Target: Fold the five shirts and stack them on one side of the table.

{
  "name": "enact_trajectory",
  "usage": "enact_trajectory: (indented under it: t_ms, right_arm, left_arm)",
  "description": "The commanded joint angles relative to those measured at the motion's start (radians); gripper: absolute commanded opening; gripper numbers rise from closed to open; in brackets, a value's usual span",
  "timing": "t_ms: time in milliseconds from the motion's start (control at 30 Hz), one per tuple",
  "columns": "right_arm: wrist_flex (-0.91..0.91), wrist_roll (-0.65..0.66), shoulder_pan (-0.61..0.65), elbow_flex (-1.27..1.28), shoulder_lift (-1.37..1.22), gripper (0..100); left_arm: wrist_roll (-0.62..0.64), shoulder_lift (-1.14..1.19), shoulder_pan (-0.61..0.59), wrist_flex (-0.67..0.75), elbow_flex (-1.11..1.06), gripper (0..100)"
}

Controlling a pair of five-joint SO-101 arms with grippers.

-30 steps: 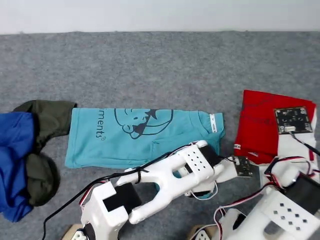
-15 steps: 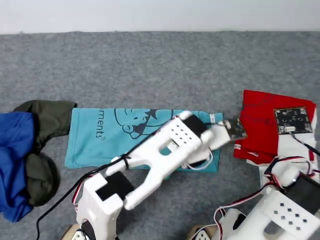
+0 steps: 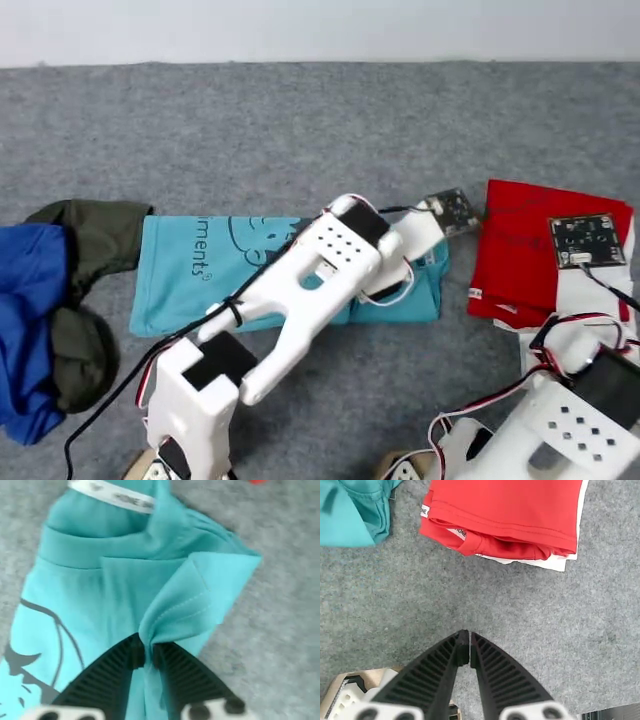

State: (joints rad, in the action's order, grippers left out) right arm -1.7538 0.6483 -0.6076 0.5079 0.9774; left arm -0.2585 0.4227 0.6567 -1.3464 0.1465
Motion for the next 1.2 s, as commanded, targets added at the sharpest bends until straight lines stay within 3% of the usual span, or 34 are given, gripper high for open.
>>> enact_trajectory:
  t_ms: [0,133,367,633,833,1167]
  right_arm:
    - [-0.035,0.005,-0.015,-0.003,0.013,1.2]
    - [-0.036,0.005,-0.015,-0.003,0.013,1.1]
    - [-0.038,0.005,-0.015,-0.003,0.015,1.1]
    - [-0.039,0.006,-0.015,-0.003,0.015,1.1]
    - [-0.039,0.006,-0.015,-0.005,0.015,1.1]
    - [-0.038,0.005,-0.015,-0.005,0.015,1.1]
  left_arm:
    - [-0.055,0.025,-0.038,0.043,0.039,11]
    - [-0.061,0.097,-0.077,0.049,0.042,18]
    - [-0.063,0.114,-0.133,0.034,0.058,19]
    - [-0.063,0.114,-0.158,-0.201,0.312,19]
    - [-0.051,0.112,-0.104,-0.413,0.507,18]
    - [-0.069,-0.104,-0.020,-0.400,0.133,4]
